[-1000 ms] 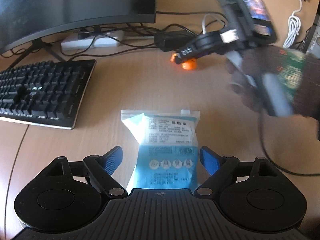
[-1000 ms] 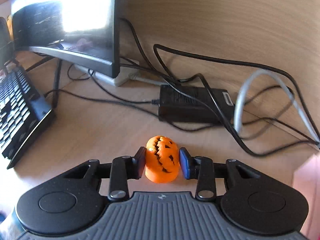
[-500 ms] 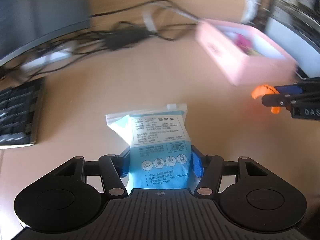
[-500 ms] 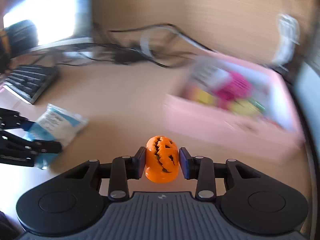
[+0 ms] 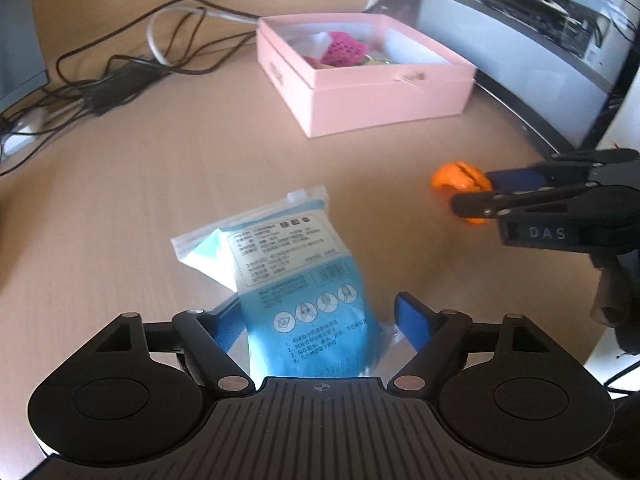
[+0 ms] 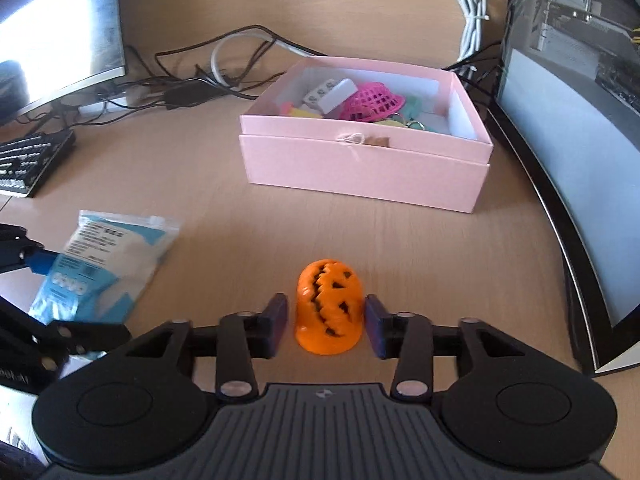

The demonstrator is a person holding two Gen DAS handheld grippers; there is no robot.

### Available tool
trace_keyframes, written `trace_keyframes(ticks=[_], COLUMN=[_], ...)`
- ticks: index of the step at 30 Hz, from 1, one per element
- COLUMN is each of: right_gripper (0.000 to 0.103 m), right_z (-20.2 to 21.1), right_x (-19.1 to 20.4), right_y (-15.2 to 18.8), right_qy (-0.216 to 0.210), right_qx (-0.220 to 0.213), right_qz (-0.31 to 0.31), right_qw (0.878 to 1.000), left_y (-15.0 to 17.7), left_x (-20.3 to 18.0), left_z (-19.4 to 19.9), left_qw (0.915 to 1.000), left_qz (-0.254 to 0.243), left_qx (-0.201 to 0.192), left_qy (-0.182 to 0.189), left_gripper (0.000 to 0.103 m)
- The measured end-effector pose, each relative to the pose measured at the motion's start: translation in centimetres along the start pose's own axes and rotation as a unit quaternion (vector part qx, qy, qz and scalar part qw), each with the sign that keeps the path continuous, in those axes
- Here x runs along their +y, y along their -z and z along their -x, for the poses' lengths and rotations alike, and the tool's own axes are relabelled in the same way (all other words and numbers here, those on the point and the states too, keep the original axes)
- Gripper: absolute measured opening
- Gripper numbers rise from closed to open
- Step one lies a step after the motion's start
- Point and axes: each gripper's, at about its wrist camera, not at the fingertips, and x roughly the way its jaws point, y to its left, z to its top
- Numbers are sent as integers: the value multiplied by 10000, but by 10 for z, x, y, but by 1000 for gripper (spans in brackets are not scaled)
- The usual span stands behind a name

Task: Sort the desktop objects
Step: 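Lift the pumpkin with the right gripper while the left gripper lifts the blue bag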

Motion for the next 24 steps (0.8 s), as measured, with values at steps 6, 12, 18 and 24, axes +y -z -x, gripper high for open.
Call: trace_keyframes(ticks=[6, 12, 18, 24], right_gripper=[59, 63, 70, 73], right_z=[1, 4, 10, 24], right_x=[7, 15, 13, 7], right_y=[6, 9, 10, 14], right_qy=[-150, -323, -265, -91], right_qx=[-73, -137, -251, -385], right_qz=[61, 170, 183, 286], right_qw=[9998, 9992, 9992, 9988], left_y=[6, 10, 8, -1], left_x=[3, 19, 24, 5], left_z=[3, 7, 16, 24], left_qw=[9993, 9951, 9956, 9979], left_qz=[137, 455, 558, 318], left_qx=[55, 108, -3, -243], left_qy=[-342, -871, -758, -507], left_gripper=[89, 93, 93, 94])
